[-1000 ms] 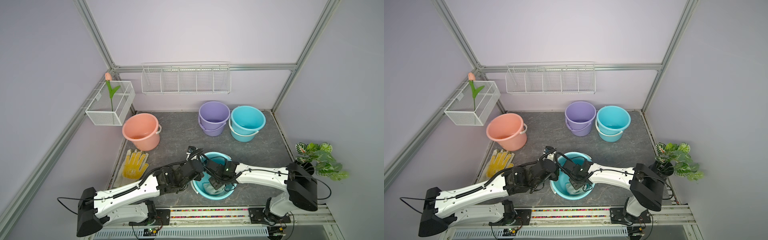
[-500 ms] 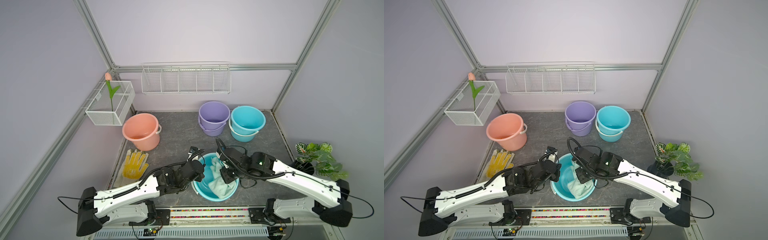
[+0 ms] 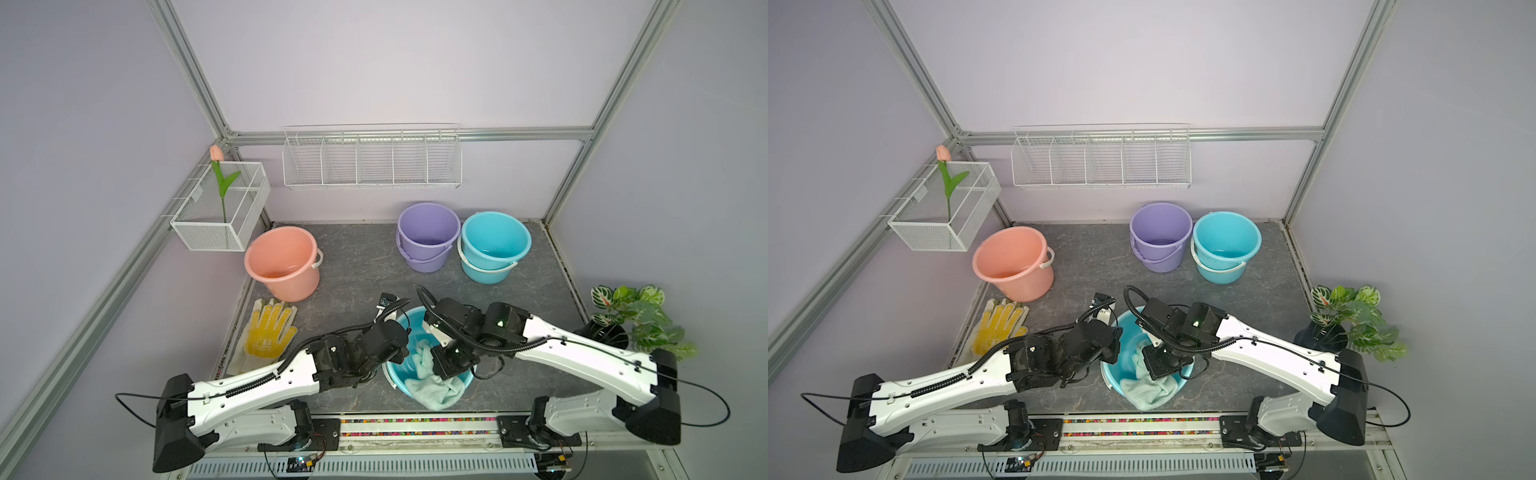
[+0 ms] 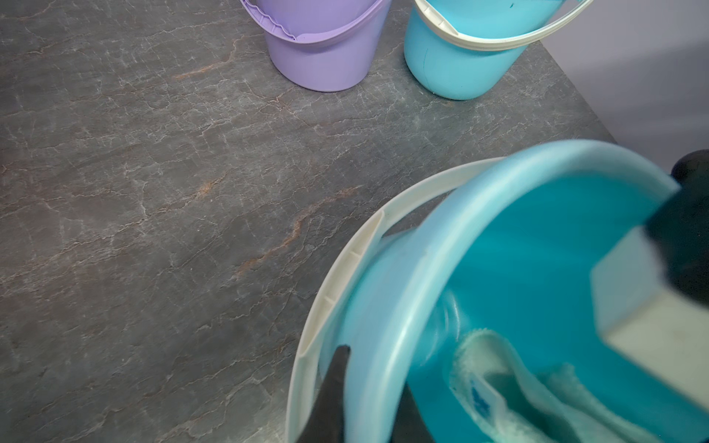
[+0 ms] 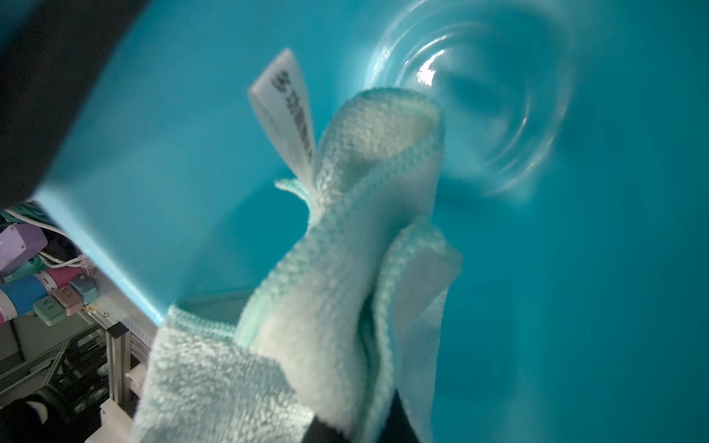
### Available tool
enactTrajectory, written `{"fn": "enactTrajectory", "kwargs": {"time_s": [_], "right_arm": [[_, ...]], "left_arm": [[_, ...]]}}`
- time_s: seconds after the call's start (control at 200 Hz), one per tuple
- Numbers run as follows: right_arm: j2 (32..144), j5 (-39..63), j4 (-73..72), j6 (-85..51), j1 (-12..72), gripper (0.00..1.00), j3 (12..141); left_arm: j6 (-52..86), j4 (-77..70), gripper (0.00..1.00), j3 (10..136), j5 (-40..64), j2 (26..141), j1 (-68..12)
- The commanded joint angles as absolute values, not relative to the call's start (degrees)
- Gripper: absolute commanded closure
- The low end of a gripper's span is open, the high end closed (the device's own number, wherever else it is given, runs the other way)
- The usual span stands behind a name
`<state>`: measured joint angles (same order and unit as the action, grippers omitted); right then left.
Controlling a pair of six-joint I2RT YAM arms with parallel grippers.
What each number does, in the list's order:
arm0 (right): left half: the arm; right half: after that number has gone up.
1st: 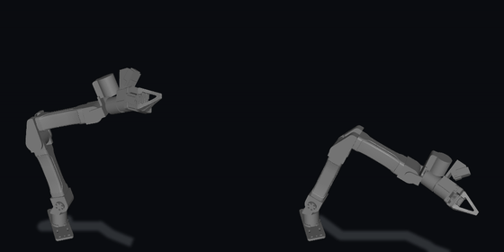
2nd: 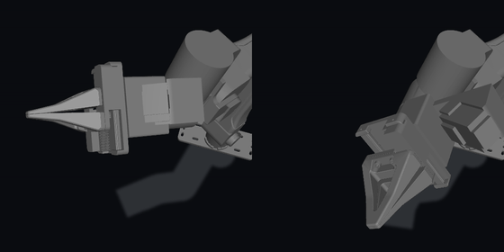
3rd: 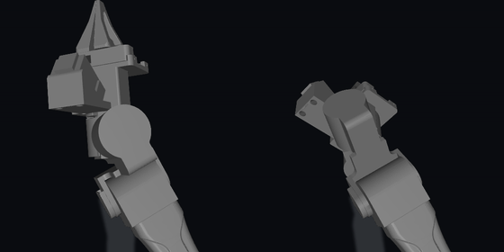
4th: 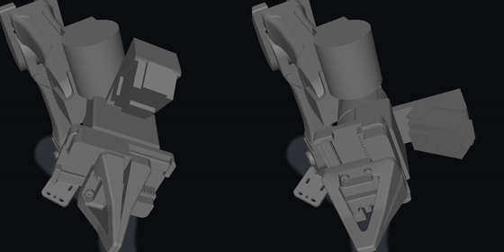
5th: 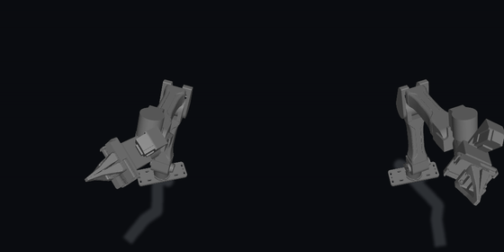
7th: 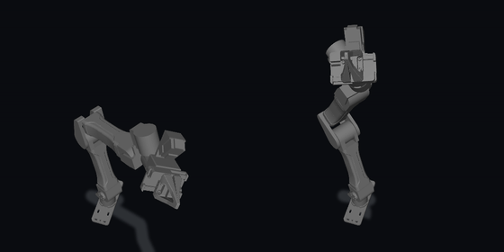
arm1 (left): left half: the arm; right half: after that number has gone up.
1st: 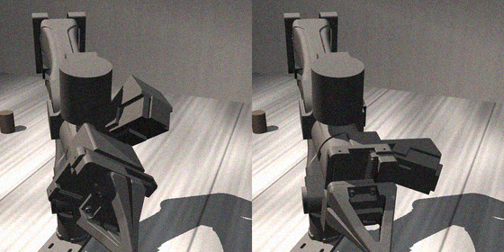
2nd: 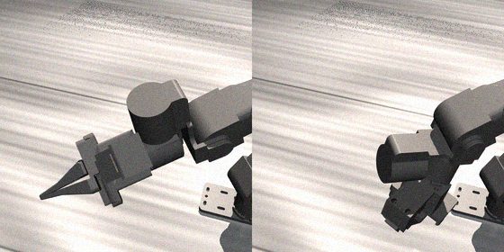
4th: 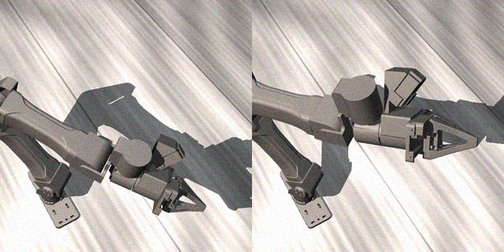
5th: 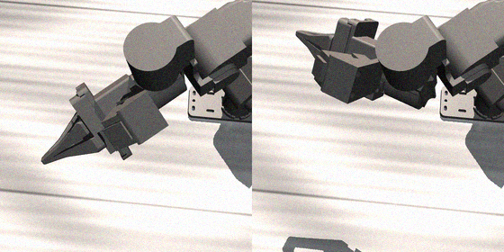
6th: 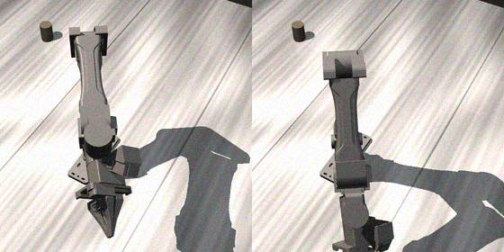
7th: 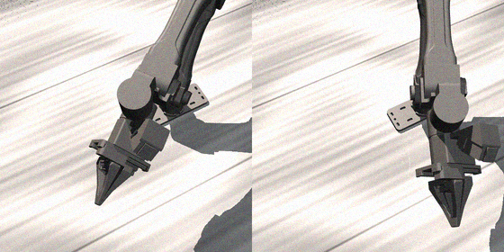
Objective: Wipe the inside of the bucket with a cloth
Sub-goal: Wipe the dirt from the inside of the bucket.
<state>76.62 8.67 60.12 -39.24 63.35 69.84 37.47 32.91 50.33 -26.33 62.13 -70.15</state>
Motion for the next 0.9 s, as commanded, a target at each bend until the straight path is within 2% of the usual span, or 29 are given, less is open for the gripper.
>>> {"fn": "enactTrajectory", "kwargs": {"time_s": [0.0, 0.37, 0.895], "right_arm": [[79.0, 12.5, 55.9, -41.3, 63.1, 0.93, 66.6], [88.0, 9.5, 47.9, -40.3, 63.0, 0.93, 59.9], [99.1, -9.7, 43.7, -41.8, 64.6, 0.93, 58.3]], "left_arm": [[36.9, 34.1, 1.00, 51.2, -27.8, 61.2, -70.4], [36.9, 34.3, 1.00, 51.0, -28.3, 60.3, -70.4], [37.2, 34.2, 1.00, 50.9, -28.0, 60.3, -70.4]]}}
